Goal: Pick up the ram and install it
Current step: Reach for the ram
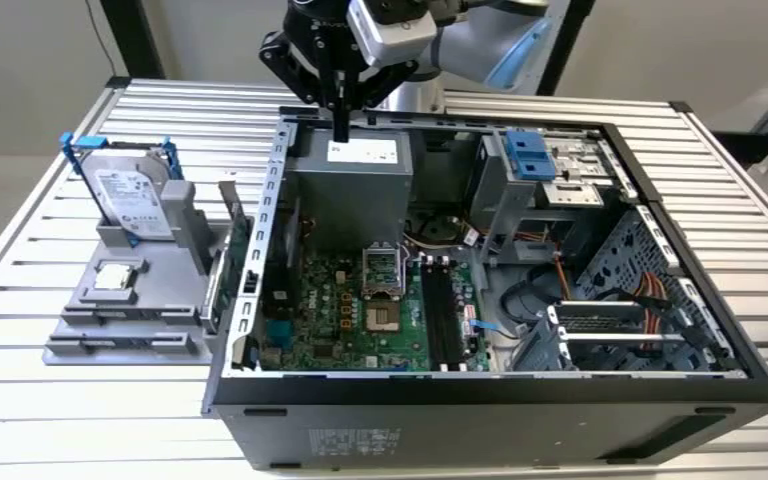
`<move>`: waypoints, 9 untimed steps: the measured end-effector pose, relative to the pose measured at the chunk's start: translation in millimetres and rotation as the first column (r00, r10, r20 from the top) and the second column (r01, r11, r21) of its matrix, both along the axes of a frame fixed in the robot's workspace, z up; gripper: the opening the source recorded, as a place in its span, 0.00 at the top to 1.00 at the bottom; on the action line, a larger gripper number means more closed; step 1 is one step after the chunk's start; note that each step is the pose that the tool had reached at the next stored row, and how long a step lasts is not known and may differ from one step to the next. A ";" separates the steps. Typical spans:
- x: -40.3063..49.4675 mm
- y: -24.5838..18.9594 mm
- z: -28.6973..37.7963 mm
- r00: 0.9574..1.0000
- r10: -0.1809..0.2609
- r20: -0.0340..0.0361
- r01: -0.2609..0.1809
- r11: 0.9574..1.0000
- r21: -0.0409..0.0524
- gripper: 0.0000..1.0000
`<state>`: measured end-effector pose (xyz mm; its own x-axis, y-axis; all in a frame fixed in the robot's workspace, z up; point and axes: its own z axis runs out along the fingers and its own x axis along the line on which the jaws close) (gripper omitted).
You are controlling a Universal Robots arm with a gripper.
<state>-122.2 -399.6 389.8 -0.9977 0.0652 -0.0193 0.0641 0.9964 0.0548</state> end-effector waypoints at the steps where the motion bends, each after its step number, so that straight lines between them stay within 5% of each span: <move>1: -0.8 0.0 0.0 1.000 0.000 0.000 0.000 1.000 0.000 1.00; 9: -4.7 0.0 0.0 1.000 0.000 0.000 0.000 1.000 0.000 1.00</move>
